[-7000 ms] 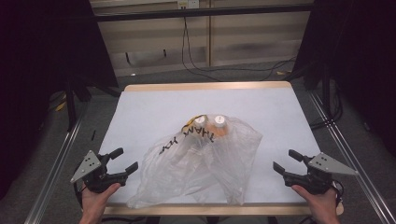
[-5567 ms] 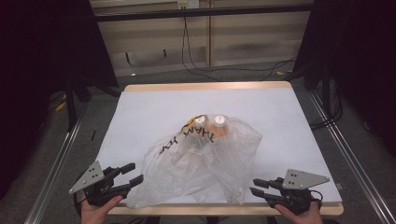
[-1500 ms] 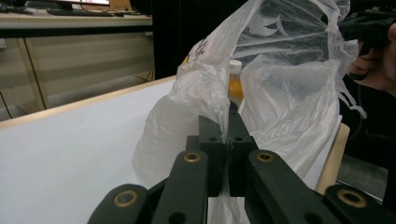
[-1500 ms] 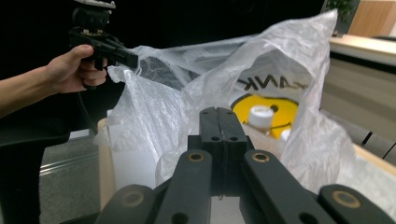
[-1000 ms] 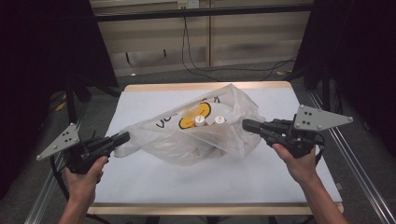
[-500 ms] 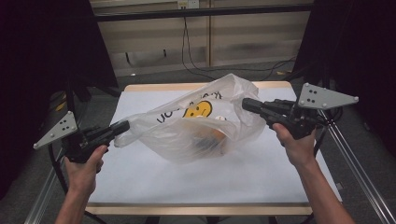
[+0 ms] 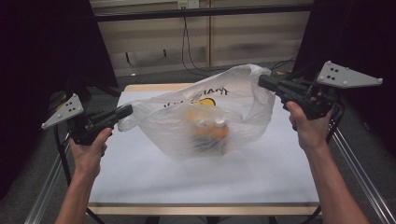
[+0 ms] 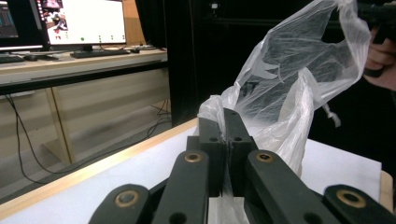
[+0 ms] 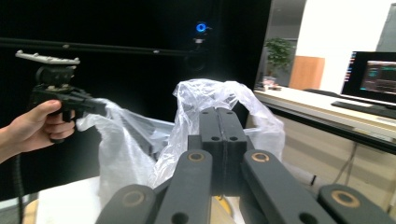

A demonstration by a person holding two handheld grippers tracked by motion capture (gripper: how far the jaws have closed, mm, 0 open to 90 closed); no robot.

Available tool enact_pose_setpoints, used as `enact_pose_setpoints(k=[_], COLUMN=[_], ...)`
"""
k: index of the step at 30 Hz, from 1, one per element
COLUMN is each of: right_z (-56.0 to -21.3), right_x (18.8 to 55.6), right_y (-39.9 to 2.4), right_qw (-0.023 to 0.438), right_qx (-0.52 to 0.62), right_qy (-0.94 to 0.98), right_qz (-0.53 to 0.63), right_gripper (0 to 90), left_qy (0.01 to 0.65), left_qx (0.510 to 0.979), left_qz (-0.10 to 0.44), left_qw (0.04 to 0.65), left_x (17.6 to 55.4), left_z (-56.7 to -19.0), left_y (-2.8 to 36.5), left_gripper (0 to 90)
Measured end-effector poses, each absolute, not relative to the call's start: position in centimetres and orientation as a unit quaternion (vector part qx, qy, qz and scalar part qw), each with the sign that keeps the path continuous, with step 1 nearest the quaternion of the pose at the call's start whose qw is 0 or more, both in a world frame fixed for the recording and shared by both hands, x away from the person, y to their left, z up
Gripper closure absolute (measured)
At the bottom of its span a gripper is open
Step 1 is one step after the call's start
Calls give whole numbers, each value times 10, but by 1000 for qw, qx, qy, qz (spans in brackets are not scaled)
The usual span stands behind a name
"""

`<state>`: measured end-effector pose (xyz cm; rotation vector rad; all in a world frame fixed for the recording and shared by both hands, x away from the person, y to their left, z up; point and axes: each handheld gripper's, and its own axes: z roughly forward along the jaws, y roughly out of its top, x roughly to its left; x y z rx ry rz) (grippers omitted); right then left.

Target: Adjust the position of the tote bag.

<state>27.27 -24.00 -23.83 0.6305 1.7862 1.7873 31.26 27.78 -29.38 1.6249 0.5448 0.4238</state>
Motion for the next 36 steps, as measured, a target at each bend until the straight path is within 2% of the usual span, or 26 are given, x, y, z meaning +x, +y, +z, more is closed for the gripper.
enact_pose_setpoints(k=[12,17,25,27,28,30,31,32,33,35,36], right_z=[-222,-230,-270,-277,-277,-280,-281,-286,-286,-292,-301], right_x=[274,275,261,255,255,251,249,243,243,235,226], right_y=[-285,-286,-268,-267,-267,-264,-262,-255,-255,-244,-234], right_qw=[319,309,271,258,258,253,247,230,230,219,205], right_qx=[294,296,279,279,279,277,275,273,273,268,266], right_qy=[604,620,665,673,673,681,684,691,691,705,717], right_qz=[669,657,638,634,634,629,629,628,628,619,611], right_gripper=[900,900,892,809,809,742,684,556,556,484,373], left_qy=[267,256,249,252,253,254,250,248,249,246,244], left_qx=[715,717,720,718,717,717,717,717,719,720,720], left_qz=[189,182,185,185,181,185,184,183,185,184,184], left_qw=[618,622,621,622,624,623,624,625,622,622,623], left_x=[332,329,326,328,329,329,329,329,328,327,326], left_z=[-297,-295,-294,-295,-295,-295,-295,-295,-295,-294,-294], left_y=[290,286,282,282,281,279,279,278,277,276,276], left_gripper=[893,893,893,893,893,893,893,893,893,893,892])
